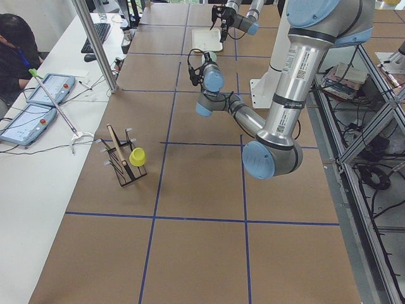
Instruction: Left arm grabs green cup and hands to right arm on tray
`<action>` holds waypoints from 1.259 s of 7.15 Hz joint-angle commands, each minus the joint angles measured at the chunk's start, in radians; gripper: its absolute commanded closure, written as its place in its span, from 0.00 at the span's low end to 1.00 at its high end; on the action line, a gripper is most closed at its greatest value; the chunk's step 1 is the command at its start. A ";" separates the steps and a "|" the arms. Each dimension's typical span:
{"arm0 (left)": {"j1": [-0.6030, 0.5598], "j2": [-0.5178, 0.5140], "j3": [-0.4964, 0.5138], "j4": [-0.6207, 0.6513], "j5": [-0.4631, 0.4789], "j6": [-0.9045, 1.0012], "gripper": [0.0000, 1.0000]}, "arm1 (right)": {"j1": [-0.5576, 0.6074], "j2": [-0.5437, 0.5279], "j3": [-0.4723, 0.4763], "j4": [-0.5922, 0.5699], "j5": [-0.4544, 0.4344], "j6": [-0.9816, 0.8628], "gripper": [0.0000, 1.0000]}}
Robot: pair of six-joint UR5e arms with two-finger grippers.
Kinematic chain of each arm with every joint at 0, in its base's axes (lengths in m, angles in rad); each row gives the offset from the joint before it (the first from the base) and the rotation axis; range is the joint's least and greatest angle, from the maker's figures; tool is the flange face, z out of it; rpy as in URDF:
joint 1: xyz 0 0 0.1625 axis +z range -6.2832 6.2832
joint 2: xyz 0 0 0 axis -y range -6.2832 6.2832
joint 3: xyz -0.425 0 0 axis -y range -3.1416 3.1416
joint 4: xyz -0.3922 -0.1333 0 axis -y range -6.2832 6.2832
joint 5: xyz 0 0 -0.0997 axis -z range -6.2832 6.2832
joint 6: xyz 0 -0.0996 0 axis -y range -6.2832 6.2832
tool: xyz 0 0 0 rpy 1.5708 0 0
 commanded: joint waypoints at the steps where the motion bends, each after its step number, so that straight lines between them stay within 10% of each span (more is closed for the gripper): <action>1: 0.004 -0.003 -0.010 -0.064 0.000 -0.078 0.52 | -0.004 0.022 -0.005 0.000 -0.018 0.005 0.00; 9: 0.053 -0.049 -0.020 -0.062 0.006 -0.181 0.52 | -0.006 0.146 -0.066 -0.046 -0.056 0.007 0.02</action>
